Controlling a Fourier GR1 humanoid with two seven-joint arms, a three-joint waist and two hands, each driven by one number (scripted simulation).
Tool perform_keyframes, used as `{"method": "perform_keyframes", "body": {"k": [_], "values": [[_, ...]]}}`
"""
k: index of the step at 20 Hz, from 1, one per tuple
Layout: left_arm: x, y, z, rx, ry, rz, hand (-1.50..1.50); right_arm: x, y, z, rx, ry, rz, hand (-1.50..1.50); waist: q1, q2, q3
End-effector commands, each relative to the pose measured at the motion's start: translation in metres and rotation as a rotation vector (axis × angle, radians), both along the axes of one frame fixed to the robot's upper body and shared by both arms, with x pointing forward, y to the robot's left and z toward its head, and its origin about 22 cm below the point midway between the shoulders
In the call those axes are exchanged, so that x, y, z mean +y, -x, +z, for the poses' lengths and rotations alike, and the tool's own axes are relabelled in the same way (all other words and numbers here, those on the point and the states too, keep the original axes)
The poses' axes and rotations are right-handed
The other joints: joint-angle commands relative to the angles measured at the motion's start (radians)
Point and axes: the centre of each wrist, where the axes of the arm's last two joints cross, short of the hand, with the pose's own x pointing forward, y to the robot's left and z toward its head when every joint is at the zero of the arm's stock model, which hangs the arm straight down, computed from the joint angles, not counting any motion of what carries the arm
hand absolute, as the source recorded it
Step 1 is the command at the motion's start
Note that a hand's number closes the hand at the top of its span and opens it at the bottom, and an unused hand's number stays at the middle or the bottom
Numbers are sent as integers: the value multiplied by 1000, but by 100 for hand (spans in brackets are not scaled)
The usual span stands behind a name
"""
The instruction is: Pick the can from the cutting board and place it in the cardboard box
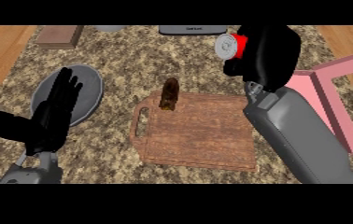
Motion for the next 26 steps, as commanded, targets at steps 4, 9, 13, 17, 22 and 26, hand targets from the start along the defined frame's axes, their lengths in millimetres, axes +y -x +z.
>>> {"method": "perform_keyframes", "body": {"k": [4,9,13,17,22,26], "values": [[2,-9,3,-13,-10,-26,0,-62,-5,1,83,50,-157,150,10,3,0],[-16,1,12,-17,-2,-26,0,-118,-13,-32,135,61,-193,150,17,4,0],[-17,-5,1,-16,6,-33,0,-145,-30,-72,421,152,-236,150,26,12,0],[3,6,-5,-8,-17,-23,0,-169,-19,-104,687,82,-267,-150,20,7,0],[6,16,-11,-24,0,-21,0,-197,-33,-104,477,-11,-215,-150,29,7,0],[-2,-6,1,-18,6,-4,0,-205,-26,-75,145,15,-138,-150,16,6,2]]}}
